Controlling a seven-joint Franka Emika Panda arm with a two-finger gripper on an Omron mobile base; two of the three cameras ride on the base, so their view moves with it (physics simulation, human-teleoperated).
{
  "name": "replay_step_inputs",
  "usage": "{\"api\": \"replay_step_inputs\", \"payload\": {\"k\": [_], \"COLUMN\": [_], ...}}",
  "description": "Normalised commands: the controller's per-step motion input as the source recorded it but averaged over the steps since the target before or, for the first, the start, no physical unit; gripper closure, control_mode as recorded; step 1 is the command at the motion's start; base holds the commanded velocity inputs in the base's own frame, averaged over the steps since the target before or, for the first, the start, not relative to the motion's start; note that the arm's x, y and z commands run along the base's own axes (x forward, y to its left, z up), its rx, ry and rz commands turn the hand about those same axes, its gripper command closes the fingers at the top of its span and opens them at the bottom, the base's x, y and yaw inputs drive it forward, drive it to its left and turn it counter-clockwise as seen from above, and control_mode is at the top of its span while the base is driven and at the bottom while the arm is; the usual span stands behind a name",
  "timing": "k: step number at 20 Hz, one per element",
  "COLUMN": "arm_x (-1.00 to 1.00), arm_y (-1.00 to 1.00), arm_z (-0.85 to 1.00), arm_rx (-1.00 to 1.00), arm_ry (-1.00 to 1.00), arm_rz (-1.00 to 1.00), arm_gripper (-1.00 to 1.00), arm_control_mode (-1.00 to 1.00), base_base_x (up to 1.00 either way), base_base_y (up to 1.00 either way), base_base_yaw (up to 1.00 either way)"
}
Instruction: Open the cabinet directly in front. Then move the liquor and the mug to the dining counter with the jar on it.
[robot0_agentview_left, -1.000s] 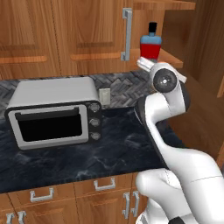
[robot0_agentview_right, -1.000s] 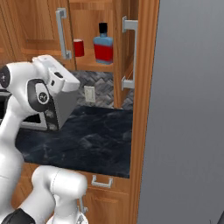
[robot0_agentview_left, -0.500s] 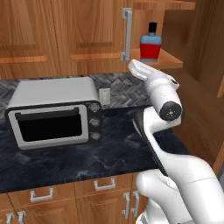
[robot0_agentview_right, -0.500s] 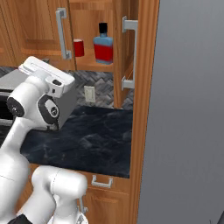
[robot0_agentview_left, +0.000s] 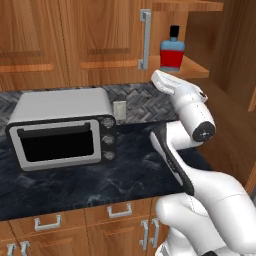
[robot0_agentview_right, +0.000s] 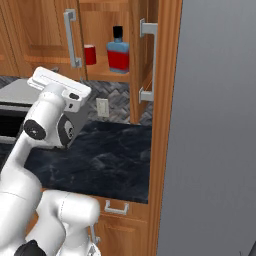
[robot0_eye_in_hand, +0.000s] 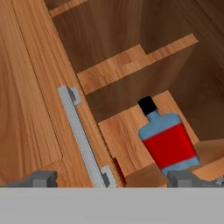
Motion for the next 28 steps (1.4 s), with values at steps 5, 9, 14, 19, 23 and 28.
{"api": "replay_step_inputs", "payload": {"k": [5,9,14,19,23,28], "arm_x": [0.42,0.65,0.84,0.78,0.81,0.88], "arm_y": [0.15,0.19,0.22,0.39,0.25,0.01], "arm_z": [0.28,0.2,0.04,0.0,0.0,0.0], "arm_rx": [-0.1,-0.1,-0.11,-0.13,-0.1,0.0], "arm_ry": [-0.05,0.0,0.0,0.0,0.04,0.15], "arm_rz": [0.03,0.01,0.0,0.0,0.0,-0.01], "arm_gripper": [-1.0,-1.0,-1.0,-1.0,-1.0,-1.0], "arm_control_mode": [-1.0,-1.0,-1.0,-1.0,-1.0,-1.0], "base_base_x": [0.0,0.0,0.0,0.0,0.0,0.0], "base_base_y": [0.0,0.0,0.0,0.0,0.0,0.0], "base_base_yaw": [0.0,0.0,0.0,0.0,0.0,0.0]}}
